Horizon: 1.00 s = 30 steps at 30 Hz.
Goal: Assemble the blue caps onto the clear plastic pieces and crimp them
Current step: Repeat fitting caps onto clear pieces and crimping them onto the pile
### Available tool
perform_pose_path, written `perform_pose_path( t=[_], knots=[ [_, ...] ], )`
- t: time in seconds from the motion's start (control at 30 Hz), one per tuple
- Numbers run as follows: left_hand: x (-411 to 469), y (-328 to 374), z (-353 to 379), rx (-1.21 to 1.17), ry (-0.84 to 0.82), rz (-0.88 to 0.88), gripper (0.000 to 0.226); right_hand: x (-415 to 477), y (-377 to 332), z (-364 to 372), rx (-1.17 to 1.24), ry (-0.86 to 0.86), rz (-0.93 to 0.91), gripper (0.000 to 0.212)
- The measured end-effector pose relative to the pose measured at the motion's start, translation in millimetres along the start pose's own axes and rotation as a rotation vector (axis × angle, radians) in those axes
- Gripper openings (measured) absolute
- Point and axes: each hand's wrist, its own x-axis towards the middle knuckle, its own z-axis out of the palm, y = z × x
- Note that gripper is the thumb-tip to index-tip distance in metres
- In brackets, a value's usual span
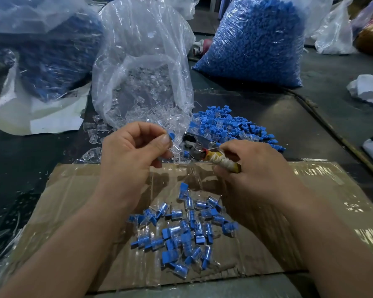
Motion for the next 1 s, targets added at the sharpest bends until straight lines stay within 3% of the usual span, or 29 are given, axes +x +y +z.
perform_pose_path(
  t=[0.17, 0.4, 0.47, 0.6, 0.67, 0.8, 1.0],
  knots=[
    [-3, 8, 1, -0.007, -0.226, -0.132, 0.009, 0, 2, -4, -0.031, -0.094, 0.032, 0.033],
    [-8, 14, -1, 0.180, -0.700, -0.273, 0.022, 1, 7, -3, -0.102, -0.197, 0.035, 0.042],
    [-8, 12, 1, 0.194, -0.626, -0.271, 0.021, 1, 8, -3, -0.109, -0.208, 0.024, 0.046],
    [3, -1, -1, 0.230, -0.110, -0.206, 0.006, 1, 8, -4, -0.100, -0.247, 0.019, 0.058],
    [8, -7, -4, 0.395, 0.029, -0.076, 0.013, 1, 7, -6, -0.067, -0.277, 0.017, 0.064],
    [7, -14, -3, 0.633, 0.006, 0.051, 0.022, 0, 10, -9, -0.037, -0.349, 0.016, 0.074],
    [5, -24, 2, 1.050, -0.233, 0.140, 0.054, 1, 8, -14, 0.047, -0.307, 0.020, 0.084]
  ],
)
